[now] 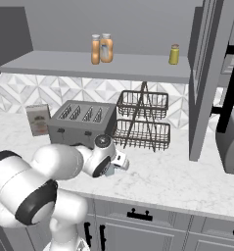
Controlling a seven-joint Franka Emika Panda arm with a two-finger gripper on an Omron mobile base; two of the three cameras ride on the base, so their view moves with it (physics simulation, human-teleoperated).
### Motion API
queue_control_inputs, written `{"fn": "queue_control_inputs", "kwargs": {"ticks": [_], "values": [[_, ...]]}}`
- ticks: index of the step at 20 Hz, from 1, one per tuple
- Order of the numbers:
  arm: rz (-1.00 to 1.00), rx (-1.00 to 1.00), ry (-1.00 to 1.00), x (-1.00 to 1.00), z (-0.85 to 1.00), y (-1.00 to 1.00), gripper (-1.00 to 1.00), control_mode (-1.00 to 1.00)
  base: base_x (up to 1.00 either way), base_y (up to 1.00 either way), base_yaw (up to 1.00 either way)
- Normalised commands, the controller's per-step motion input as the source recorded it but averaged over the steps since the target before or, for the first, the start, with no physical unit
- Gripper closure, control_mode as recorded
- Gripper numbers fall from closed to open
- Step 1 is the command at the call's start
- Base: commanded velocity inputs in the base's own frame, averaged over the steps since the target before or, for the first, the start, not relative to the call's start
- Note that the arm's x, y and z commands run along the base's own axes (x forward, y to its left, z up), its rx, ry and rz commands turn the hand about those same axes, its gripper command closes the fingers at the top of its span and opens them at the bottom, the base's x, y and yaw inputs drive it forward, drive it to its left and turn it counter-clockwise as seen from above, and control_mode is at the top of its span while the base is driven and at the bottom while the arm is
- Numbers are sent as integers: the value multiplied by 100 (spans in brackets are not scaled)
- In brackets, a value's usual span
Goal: Put the shaker and condiment bottle from the counter next to their counterparts in the cabinet.
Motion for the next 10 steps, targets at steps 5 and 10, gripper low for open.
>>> {"fn": "queue_control_inputs", "kwargs": {"ticks": [5,10], "values": [[0,0,0,11,-24,0,100,-100,0,0,0],[0,0,-3,4,-7,0,100,-100,0,0,0]]}}
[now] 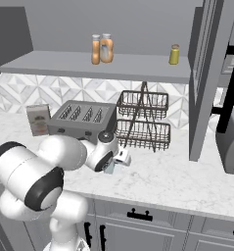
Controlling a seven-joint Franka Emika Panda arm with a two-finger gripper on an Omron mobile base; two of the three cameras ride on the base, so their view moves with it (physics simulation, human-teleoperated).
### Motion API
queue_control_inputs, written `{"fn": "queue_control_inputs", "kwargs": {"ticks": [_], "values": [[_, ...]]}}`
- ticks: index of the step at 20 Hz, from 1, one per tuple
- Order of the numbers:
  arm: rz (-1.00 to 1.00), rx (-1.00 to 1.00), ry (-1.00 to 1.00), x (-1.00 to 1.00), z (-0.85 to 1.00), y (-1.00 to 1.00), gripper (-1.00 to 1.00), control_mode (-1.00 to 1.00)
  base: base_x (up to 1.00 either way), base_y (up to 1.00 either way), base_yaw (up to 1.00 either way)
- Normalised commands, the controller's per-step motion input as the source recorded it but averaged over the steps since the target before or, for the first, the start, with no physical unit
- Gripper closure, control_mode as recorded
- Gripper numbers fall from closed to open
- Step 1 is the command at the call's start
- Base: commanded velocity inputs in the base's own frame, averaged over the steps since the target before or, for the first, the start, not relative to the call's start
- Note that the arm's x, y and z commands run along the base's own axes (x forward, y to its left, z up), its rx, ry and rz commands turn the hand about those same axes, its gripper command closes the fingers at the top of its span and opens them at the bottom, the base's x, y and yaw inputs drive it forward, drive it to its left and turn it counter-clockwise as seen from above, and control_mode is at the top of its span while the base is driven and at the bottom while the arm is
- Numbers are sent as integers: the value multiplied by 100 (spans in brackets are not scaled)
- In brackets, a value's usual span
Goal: Put the shaker and condiment bottle from the counter next to their counterparts in the cabinet.
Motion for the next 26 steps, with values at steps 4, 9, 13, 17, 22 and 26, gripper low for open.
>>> {"fn": "queue_control_inputs", "kwargs": {"ticks": [4,9,13,17,22,26], "values": [[0,0,-14,-14,18,0,100,-100,0,0,0],[0,0,-10,-10,28,0,100,-100,0,0,0],[-1,0,-10,0,39,0,100,-100,0,0,0],[-3,-1,-8,0,46,0,100,-100,0,0,0],[-5,-5,-7,0,39,0,100,-100,0,0,0],[-6,-6,-6,0,39,0,100,-100,0,0,0]]}}
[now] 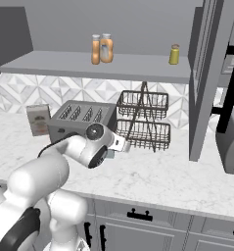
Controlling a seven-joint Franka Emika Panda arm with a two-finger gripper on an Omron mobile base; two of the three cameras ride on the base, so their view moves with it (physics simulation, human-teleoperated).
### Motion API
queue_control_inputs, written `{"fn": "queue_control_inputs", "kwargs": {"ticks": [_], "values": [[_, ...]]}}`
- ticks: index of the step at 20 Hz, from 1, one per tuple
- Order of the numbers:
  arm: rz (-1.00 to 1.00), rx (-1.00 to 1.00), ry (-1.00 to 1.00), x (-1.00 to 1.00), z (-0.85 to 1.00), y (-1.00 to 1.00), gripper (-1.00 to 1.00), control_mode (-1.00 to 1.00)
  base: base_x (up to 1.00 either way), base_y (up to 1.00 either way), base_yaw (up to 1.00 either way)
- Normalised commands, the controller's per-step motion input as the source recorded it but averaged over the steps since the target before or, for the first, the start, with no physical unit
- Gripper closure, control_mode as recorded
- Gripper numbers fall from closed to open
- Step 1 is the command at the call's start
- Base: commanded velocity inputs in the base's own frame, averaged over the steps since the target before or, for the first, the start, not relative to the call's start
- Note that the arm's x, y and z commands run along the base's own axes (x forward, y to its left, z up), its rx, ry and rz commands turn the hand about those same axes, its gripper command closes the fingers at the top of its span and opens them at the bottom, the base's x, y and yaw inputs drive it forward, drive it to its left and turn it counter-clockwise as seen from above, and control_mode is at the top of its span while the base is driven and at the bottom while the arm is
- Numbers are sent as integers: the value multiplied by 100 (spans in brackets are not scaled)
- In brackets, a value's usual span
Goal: Put the shaker and condiment bottle from the counter next to their counterparts in the cabinet.
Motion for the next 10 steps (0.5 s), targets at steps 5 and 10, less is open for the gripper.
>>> {"fn": "queue_control_inputs", "kwargs": {"ticks": [5,10], "values": [[-5,-1,-5,0,58,0,100,-100,0,0,0],[-4,0,-9,0,69,0,100,-100,0,0,0]]}}
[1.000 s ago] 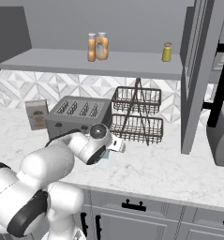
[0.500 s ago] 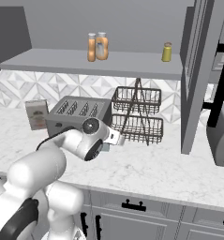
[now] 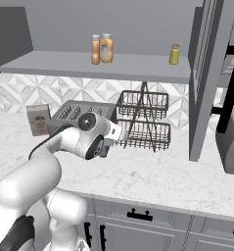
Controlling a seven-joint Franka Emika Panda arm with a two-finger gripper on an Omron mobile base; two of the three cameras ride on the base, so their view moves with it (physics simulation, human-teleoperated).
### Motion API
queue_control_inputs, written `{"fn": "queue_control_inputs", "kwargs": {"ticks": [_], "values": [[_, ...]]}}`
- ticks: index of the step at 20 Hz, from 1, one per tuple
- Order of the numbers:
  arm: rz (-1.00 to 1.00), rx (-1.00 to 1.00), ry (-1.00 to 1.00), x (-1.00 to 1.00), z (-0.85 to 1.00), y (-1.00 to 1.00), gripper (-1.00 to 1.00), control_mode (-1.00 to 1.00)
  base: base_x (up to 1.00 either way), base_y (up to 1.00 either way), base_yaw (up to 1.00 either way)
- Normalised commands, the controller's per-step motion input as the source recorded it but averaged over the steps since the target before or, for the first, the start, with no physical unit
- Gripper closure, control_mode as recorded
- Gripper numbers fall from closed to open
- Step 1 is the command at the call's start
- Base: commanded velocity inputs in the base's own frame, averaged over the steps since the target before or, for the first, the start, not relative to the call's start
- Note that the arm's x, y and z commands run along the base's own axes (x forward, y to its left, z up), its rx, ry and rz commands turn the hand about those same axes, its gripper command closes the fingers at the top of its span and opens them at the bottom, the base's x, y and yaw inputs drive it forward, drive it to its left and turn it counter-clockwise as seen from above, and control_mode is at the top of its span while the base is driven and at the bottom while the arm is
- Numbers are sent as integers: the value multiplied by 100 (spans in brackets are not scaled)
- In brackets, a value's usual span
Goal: Put the shaker and condiment bottle from the counter next to their counterparts in the cabinet.
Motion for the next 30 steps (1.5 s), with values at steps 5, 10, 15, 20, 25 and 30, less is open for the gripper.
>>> {"fn": "queue_control_inputs", "kwargs": {"ticks": [5,10,15,20,25,30], "values": [[-5,0,-9,0,69,0,100,-100,0,0,0],[-8,0,-3,0,60,0,100,-100,0,0,0],[-10,-2,0,-5,30,0,100,-100,0,0,0],[-7,0,-2,-39,19,0,100,-100,0,0,0],[-4,0,-3,-51,23,0,100,-100,0,0,0],[-1,0,-5,-43,33,0,100,-100,0,0,0]]}}
